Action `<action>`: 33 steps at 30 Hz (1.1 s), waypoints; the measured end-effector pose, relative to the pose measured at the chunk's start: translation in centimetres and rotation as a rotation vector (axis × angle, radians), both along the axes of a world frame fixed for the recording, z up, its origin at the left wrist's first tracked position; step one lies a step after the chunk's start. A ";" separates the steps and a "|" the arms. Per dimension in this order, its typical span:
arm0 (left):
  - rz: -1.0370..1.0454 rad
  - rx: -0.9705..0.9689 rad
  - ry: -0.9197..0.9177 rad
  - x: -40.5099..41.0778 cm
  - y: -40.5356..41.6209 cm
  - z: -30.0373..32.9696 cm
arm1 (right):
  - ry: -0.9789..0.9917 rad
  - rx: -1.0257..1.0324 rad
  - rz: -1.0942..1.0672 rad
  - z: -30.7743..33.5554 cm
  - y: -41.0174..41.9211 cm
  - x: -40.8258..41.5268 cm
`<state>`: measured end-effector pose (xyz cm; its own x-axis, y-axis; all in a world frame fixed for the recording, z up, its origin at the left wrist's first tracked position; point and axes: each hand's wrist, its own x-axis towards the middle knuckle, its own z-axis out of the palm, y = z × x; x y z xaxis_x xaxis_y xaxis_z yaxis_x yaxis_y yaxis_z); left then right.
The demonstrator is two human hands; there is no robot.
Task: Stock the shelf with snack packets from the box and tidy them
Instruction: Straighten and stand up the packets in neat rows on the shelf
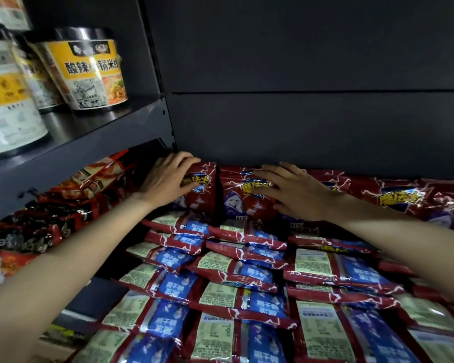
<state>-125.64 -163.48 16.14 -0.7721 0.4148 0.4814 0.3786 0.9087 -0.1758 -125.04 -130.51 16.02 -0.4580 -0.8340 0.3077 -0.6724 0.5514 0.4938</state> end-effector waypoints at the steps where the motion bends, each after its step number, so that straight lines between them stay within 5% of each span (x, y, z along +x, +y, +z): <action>1: 0.021 -0.039 -0.064 0.0 -0.3 -0.2 | 0.004 0.000 -0.002 0.0 0.0 0.0; 5: -0.006 -0.162 -0.175 -0.2 -1.4 -1.3 | -0.001 0.009 -0.024 -0.5 0.1 -0.1; 13: -0.119 -0.048 -0.092 -1.0 -0.8 -1.8 | -0.029 0.029 -0.050 -0.8 0.7 -0.6; 20: -0.112 -0.062 -0.217 -0.1 -0.4 0.5 | -0.101 -0.034 0.073 0.5 -0.1 0.3; 25: -0.129 0.013 -0.189 4.0 0.3 2.1 | -0.510 -0.164 0.131 3.1 -2.2 4.7; 29: -0.207 0.056 -0.491 8.2 0.4 2.9 | -0.649 -0.054 0.002 3.9 -4.1 7.3; 33: -0.175 0.023 -0.582 8.8 -0.1 2.4 | -0.859 0.001 -0.040 2.8 -5.3 7.0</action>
<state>-116.80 -163.61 18.53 -0.8327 0.5536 0.0112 0.5505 0.8256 0.1238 -118.02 -135.84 18.83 -0.5604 -0.8126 -0.1601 -0.7936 0.5821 -0.1771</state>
